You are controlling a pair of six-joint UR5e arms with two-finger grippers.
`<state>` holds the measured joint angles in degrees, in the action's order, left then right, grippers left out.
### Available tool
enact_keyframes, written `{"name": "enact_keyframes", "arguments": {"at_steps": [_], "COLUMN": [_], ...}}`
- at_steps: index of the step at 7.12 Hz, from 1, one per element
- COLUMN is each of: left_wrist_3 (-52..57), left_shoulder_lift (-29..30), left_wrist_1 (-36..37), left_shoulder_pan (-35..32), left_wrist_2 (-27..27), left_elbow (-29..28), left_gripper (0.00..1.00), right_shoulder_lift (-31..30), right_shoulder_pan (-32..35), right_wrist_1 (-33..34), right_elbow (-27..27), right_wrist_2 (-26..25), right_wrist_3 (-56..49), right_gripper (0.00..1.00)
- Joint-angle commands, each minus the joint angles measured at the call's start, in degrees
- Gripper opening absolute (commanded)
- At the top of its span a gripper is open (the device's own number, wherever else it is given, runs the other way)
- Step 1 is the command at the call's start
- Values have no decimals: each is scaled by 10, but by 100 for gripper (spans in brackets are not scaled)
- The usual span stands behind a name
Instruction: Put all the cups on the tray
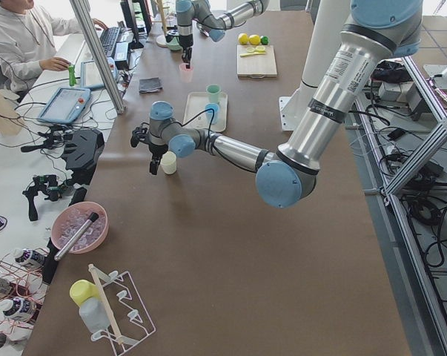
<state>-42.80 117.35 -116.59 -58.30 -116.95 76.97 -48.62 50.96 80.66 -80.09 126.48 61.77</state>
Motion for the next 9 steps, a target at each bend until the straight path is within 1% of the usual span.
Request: {"name": "enact_keyframes", "arguments": {"at_steps": [1, 2, 3, 4, 5, 6, 7, 8, 9], "left_wrist_3": [-1, 2, -2, -12, -58, -97, -156, -212, -244], "left_shoulder_lift": [-5, -10, -3, 9, 34, 65, 94, 126, 144], "left_wrist_1": [-8, -8, -5, 0, 2, 6, 6, 7, 11], "left_shoulder_pan": [19, 23, 27, 29, 33, 43, 81, 120, 142], "left_wrist_2": [-13, -13, -13, -13, -29, -48, -37, 8, 16], "left_elbow": [-3, -2, 2, 5, 12, 13, 11, 12, 19], "left_gripper": [82, 5, 0, 0, 0, 0, 0, 0, 0], "right_shoulder_lift": [30, 33, 33, 33, 32, 32, 29, 28, 26], "right_shoulder_pan": [-43, -56, -66, -76, -82, -83, -90, -89, -81], "right_wrist_1": [-1, -2, -4, -5, -5, -5, -6, -5, -4], "right_elbow": [0, 1, 3, 5, 6, 5, 5, 1, -7], "right_wrist_2": [-28, -39, -46, -46, -46, -46, -45, -42, -37], "right_wrist_3": [55, 59, 59, 59, 70, 74, 72, 73, 70], "right_gripper": [0, 0, 0, 0, 0, 17, 99, 100, 100]}}
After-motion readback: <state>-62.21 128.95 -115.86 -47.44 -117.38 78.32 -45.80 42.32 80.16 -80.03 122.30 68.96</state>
